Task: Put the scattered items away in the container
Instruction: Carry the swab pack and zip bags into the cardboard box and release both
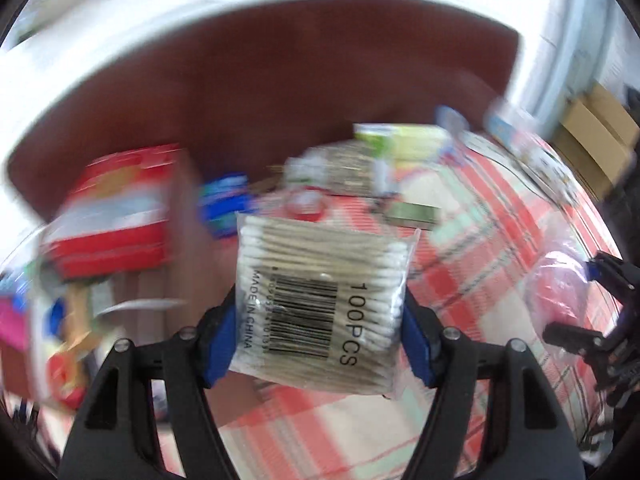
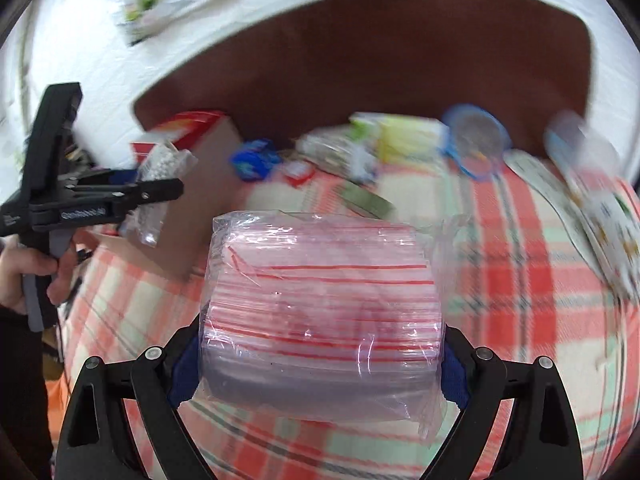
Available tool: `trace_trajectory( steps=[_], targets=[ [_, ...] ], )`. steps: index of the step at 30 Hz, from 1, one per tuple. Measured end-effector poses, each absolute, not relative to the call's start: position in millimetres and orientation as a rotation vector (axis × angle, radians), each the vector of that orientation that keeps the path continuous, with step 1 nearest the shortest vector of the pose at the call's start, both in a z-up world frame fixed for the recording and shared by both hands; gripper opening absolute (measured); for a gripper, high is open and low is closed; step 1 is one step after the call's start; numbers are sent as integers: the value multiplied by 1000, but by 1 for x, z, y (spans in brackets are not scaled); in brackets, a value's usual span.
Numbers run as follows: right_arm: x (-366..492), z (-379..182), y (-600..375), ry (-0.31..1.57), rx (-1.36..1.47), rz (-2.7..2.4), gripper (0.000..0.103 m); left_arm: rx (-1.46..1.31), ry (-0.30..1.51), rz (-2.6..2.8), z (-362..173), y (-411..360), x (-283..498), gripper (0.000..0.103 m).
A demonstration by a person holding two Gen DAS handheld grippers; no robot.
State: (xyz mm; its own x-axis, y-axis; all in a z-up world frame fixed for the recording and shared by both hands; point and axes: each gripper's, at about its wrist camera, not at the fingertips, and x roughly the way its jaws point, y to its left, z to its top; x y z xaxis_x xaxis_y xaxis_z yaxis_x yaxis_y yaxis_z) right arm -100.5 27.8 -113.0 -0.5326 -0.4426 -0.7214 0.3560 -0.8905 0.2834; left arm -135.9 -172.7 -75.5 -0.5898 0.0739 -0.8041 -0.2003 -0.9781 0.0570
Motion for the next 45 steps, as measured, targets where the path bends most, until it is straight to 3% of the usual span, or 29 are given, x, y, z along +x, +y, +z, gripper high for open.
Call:
trace_trajectory(
  steps=[5,10,17,23,27,31,38,45],
  targets=[
    [-121,-64,-75,-19,1063,-2294,94,-1400,48,2829,-45,-269,-116,69],
    [-146,-47,-182,73,1039,-2191,94,-1462,-111,2897,-47,-343,-116,69],
    [-167,-75,-280,229,1106,-2170,94,-1525,-230,2895,-75,-406,-129,69],
    [-170,-101,-305,355,1119,-2177,94,-1555,-282,2860,-103,-431,-139,71],
    [-169,-101,-309,417,1098,-2193,94,-1569,-194,2922,-107,-430,-138,82],
    [-171,-89,-305,373,1063,-2213,94,-1485,-242,2980,-88,-434,-125,90],
    [-179,-45,-277,101,985,-2222,96,-1405,-292,3026,-51,-429,-89,91],
    [-147,-31,-173,25,990,-2299,96,-1370,-227,2911,-35,-380,-54,92]
  ],
)
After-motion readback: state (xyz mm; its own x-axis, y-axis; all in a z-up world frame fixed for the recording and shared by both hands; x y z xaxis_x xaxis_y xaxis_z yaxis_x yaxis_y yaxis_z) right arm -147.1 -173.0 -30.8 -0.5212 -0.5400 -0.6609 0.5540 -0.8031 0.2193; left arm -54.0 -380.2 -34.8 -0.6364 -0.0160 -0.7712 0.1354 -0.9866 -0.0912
